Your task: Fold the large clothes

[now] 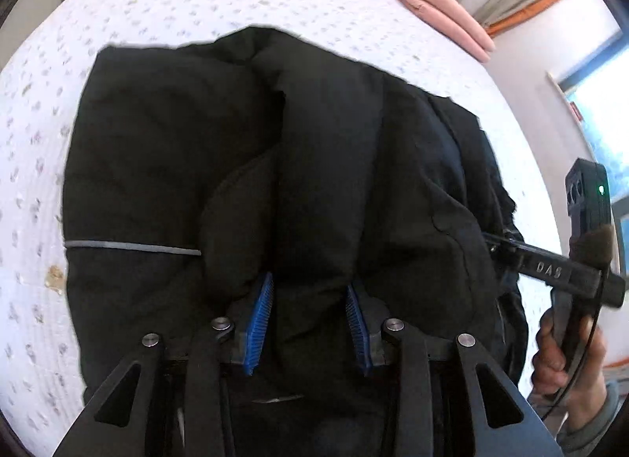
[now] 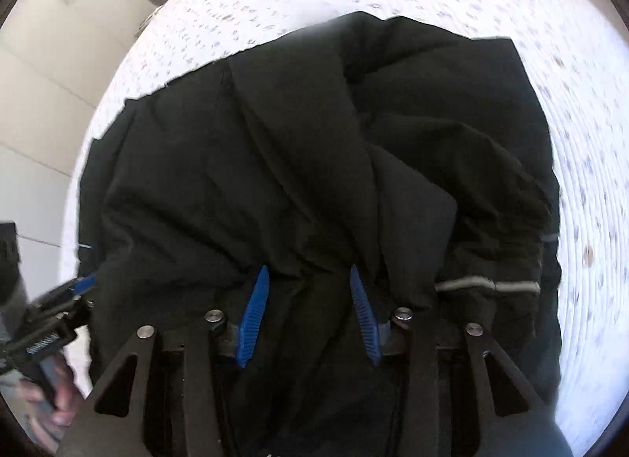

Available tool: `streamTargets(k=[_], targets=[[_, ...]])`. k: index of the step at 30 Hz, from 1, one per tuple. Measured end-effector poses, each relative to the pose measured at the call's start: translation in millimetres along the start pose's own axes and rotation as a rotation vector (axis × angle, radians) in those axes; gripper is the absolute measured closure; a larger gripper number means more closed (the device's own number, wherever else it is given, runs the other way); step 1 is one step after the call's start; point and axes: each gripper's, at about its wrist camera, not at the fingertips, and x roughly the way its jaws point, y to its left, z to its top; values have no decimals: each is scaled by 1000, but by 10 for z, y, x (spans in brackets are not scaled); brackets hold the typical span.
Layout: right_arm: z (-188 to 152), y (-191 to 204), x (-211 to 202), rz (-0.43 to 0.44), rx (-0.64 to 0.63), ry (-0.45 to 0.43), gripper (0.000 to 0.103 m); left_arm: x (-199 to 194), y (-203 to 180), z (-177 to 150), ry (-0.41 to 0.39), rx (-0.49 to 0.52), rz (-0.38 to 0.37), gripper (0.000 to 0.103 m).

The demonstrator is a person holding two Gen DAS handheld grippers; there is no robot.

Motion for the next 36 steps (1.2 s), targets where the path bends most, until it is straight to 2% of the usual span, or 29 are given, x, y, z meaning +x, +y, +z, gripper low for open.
streamTargets(k=[4,5,7,9,12,14,15,20,23,25,27,29,31,36], targets=[[-162,188,-447,53,-28,-66,53,-336,-90,-171,-28,42,-29,64],[-233,278,-559,74,-41,-88,46,-410,-68,-229,-32,36,-45,64],[-358,483,-652,110,-69,-91,43,-487,-9,-364,-13,9,-48,64],[-472,699,-555,77,-126,-74,43,-528,36,-524,12,4,-14,64],[-565,870,-101,-53,-207,-7,44,-576,101,-745,35,-6,37,64],[-598,808,211,-89,-223,35,43,-640,201,-917,41,-24,67,64],[-629,771,270,-78,-219,24,42,-663,256,-1008,43,-37,86,64],[-698,677,207,-38,-218,-9,43,-777,387,-1400,53,-145,127,64],[-774,590,-4,8,-203,-14,41,-890,336,-1549,34,-164,187,64],[-918,440,-244,87,-164,-25,41,-979,312,-1667,30,-171,211,64],[-1091,308,-466,108,-146,-51,35,-1036,321,-1782,33,-187,229,64],[-1318,114,-648,47,-136,-68,29,-1091,364,-1933,42,-208,258,62],[-1494,-106,-758,-12,-112,-60,28,-1122,393,-2064,47,-230,292,60],[-1986,-724,-1002,-106,-40,23,28,-1217,564,-2449,99,-321,284,57]])
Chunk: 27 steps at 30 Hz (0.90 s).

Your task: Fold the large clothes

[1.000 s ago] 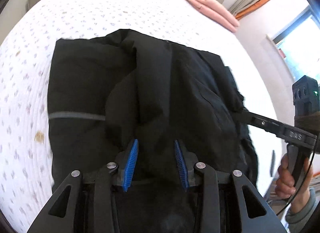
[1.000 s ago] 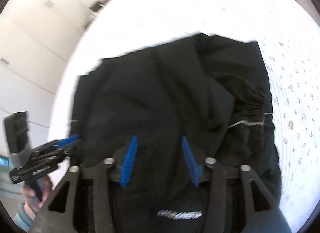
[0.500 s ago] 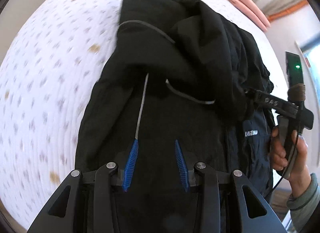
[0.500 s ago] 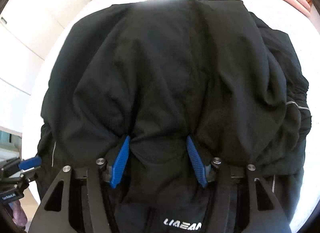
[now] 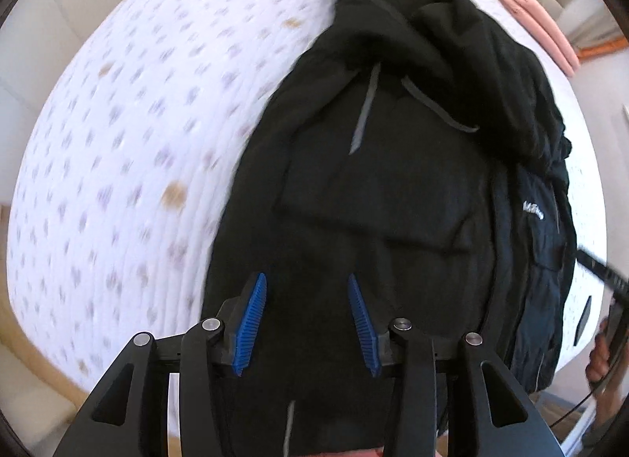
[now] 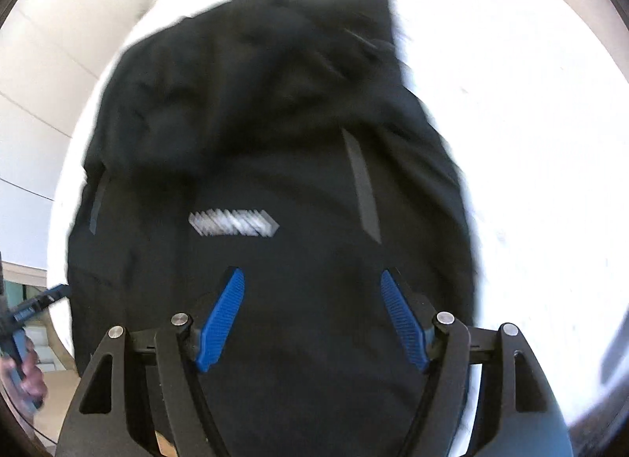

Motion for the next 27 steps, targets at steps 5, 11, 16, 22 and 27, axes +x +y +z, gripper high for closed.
streamTargets(k=[5,11,16,22,27], targets=[[-487,-498,-5,-38,43,83,28,-33,539,-304,39,-166,-77,43],[-812,-693,77,-29,70,148,28,158,894,-575,106,-235,-126,43],[-915,-807,88,13,109,147,28,320,1037,-760,152,-267,-199,43],[-1010,-1063,92,68,179,169,28,288,1119,-870,147,-258,-243,43],[-1210,-1323,145,110,233,224,28,318,1081,-984,174,-223,-266,42]])
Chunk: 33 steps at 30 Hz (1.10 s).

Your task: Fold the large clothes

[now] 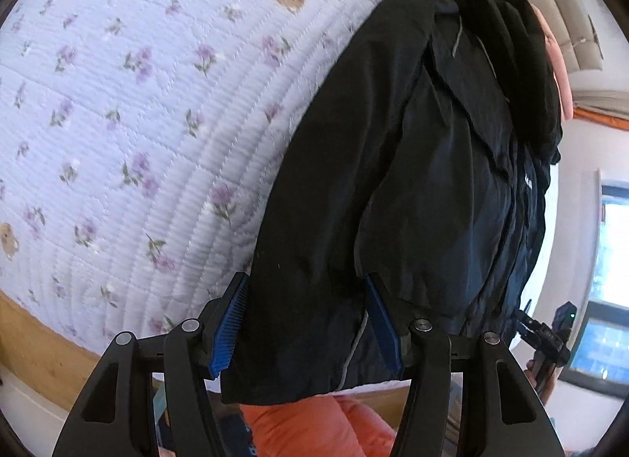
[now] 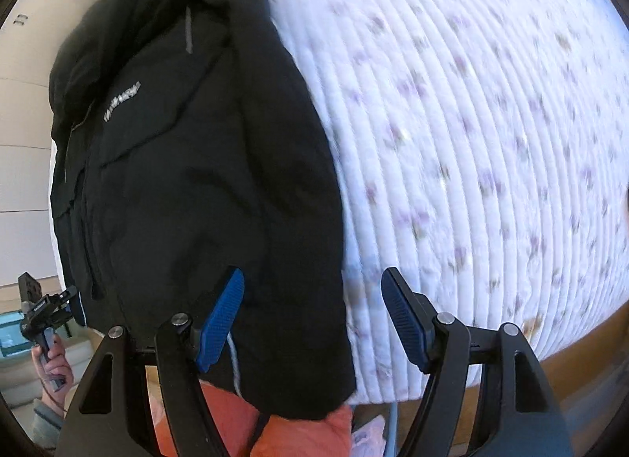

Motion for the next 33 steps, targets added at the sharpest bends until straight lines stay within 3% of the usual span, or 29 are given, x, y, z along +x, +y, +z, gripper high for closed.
streamTargets(k=[7,11,14,15,16,17,18,20,24,33], targets=[[-191,-418,26,123,14,43,26,45,10,-29,-5,-42,-58,34],[-261,-376,6,196,-25,85,25,69,-40,-80,-2,-28,-54,33],[-315,-305,63,233,-41,110,34,100,-134,-130,1,-11,-34,33],[-326,-289,69,226,-42,105,48,115,-182,-144,-1,-2,-18,33],[-339,-251,87,226,-49,106,54,121,-222,-147,-4,10,8,34],[-333,-229,87,220,-55,104,60,128,-270,-153,-11,19,40,44],[-315,-154,91,218,-59,97,73,137,-336,-163,-19,32,72,51],[-304,-32,92,223,-74,87,82,107,-482,-179,-39,62,109,92],[-229,63,-125,275,-65,47,87,-42,-668,-146,-63,69,121,93],[245,299,-797,355,-52,-38,88,-658,-1201,270,-207,66,-28,93]])
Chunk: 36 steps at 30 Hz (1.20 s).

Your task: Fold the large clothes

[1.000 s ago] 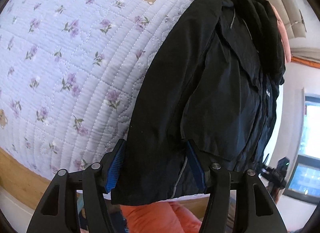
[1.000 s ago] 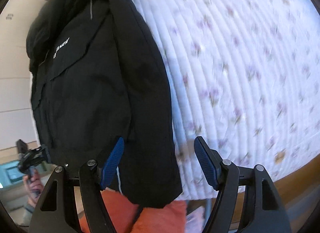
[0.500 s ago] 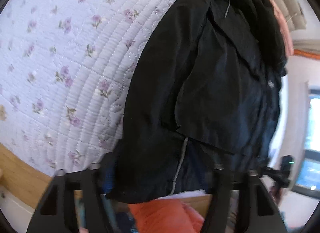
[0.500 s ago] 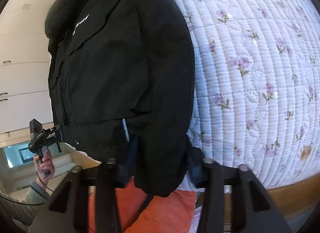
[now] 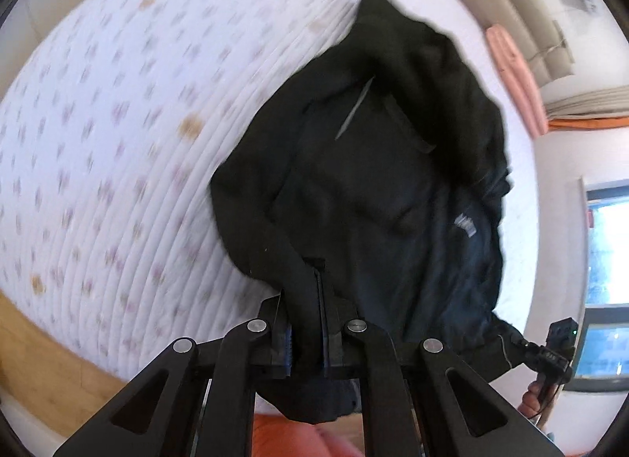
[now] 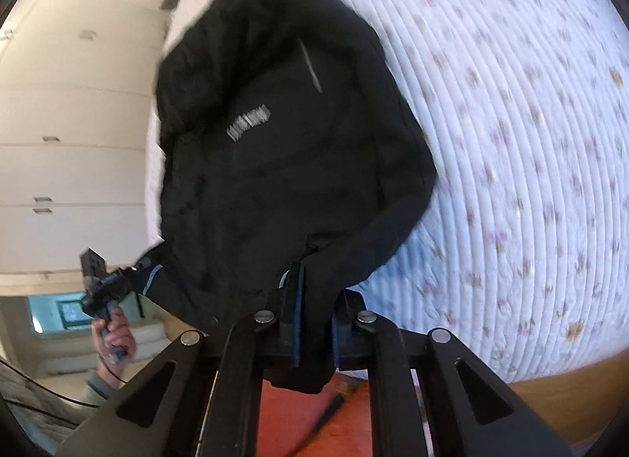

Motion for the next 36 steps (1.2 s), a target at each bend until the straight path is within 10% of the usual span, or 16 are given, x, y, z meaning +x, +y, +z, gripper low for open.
streamTargets(k=[16,22,27,36], targets=[[1991,996,-541,-24,-122,-338,88,-173,-1092,2355,-323,156,-122,92],[2639,1000,-126,-101,-90,-371,80,538,-908,2938,-217,98,-60,87],[2918,703,538,-112,37,-273,44,1198,-561,3071,-80,12,-92,83],[3072,569,656,-105,80,-307,43,766,-578,3161,-52,216,-193,80]])
